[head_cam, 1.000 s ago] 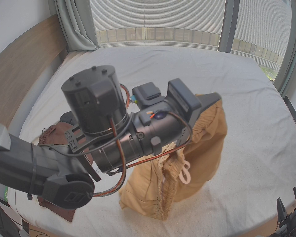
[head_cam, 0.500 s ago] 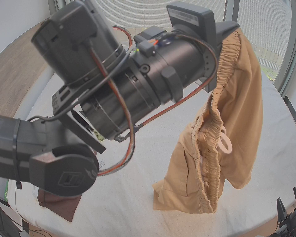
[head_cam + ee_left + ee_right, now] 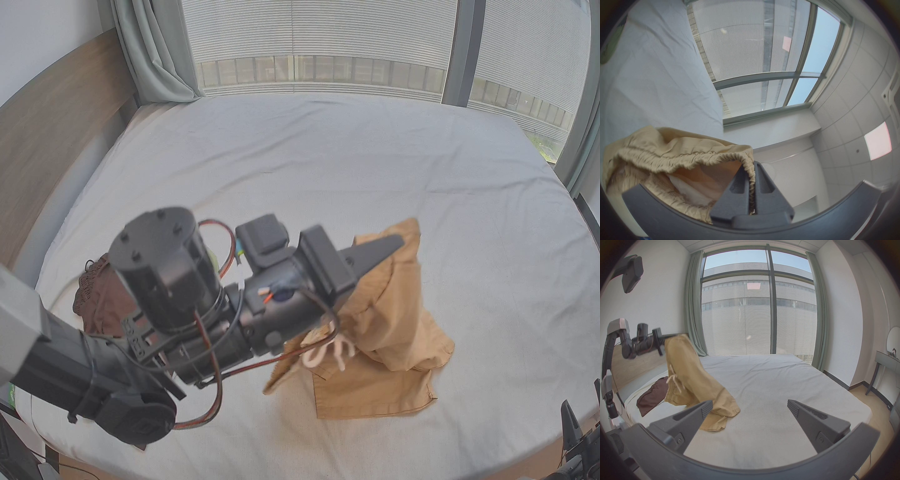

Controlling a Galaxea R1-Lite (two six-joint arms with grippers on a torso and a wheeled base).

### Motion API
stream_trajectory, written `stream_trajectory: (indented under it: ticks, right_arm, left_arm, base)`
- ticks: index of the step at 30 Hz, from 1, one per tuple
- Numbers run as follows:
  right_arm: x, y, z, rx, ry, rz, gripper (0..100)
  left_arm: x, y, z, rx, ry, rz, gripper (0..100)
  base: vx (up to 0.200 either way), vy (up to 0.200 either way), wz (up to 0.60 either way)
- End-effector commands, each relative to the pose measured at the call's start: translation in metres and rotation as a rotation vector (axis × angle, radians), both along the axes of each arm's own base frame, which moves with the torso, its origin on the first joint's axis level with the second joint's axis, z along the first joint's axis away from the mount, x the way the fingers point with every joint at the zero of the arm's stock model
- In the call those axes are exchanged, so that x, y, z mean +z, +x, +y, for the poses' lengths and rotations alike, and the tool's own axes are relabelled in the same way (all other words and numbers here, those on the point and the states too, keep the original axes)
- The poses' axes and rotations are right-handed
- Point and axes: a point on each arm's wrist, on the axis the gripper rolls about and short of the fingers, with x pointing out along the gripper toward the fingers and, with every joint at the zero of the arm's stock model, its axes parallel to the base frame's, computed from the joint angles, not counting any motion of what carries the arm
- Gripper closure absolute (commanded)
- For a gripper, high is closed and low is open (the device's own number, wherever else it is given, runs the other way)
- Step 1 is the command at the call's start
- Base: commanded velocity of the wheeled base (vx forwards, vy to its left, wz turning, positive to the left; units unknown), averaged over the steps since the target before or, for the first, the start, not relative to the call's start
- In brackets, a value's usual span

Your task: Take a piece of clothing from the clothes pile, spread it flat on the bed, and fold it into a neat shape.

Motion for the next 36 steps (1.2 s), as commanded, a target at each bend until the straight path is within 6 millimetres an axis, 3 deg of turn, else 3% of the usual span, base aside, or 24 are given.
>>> stream_trajectory:
  ticks: [1,14,20,31,36]
  right_arm:
    - [-0.005,0.0,0.0,0.0,-0.001,0.0,0]
    - [-0.005,0.0,0.0,0.001,-0.004,0.0,0]
    - [-0.005,0.0,0.0,0.003,-0.005,0.0,0]
    - [-0.005,0.0,0.0,0.003,-0.01,0.0,0]
    - [-0.005,0.0,0.0,0.003,-0.013,0.0,0]
  left_arm:
    - [-0.073,0.005,0.035,0.059,0.203,-0.018,100]
    - [-0.102,0.014,0.085,0.21,0.329,-0.082,100]
    - [-0.105,0.024,0.106,0.292,0.418,-0.17,100]
    - [-0.113,0.05,0.168,0.386,0.654,-0.43,100]
    - [-0.131,0.057,0.205,0.359,0.789,-0.531,100]
  base:
    - [0.0,0.0,0.0]
    - [0.0,0.0,0.0]
    - [0.0,0.0,0.0]
    - [0.0,0.0,0.0]
    - [0.0,0.0,0.0]
